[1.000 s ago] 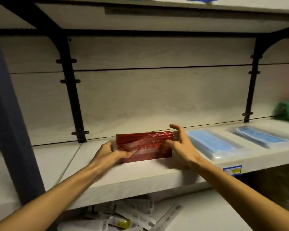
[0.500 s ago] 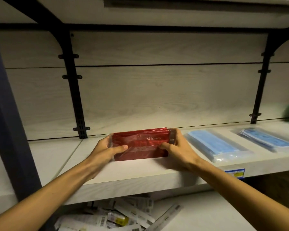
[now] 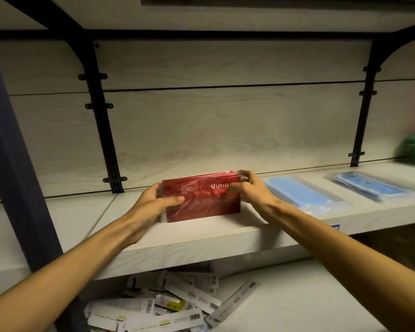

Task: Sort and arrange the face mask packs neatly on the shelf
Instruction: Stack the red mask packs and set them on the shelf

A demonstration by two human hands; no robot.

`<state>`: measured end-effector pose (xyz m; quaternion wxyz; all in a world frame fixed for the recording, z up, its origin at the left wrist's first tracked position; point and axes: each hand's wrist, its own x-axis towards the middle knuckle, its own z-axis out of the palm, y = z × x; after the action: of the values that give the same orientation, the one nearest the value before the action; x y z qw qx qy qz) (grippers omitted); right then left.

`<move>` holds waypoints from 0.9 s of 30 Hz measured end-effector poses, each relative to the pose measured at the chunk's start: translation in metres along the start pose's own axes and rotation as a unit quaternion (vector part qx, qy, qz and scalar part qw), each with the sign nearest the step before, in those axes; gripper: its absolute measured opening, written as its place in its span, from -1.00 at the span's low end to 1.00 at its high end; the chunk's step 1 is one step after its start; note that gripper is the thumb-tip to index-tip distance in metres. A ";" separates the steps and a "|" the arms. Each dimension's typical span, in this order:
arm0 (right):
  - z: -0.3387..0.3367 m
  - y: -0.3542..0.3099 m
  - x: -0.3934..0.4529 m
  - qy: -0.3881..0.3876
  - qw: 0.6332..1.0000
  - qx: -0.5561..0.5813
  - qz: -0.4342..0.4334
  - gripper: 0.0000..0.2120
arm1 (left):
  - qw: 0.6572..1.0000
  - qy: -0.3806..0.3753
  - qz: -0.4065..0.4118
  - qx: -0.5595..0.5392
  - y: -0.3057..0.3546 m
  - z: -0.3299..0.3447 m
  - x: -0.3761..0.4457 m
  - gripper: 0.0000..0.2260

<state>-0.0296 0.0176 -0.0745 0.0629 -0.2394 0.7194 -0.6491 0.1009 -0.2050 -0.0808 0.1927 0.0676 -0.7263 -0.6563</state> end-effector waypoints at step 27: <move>-0.034 -0.043 -0.003 -0.127 0.973 -0.180 0.068 -0.76 | 0.974 0.147 -0.016 0.174 0.052 0.063 0.007 -0.11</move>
<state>-0.0295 0.0475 -0.0284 0.1531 -0.2776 0.8253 -0.4673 0.0798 -0.1425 -0.0322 0.2722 0.2069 -0.7921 -0.5056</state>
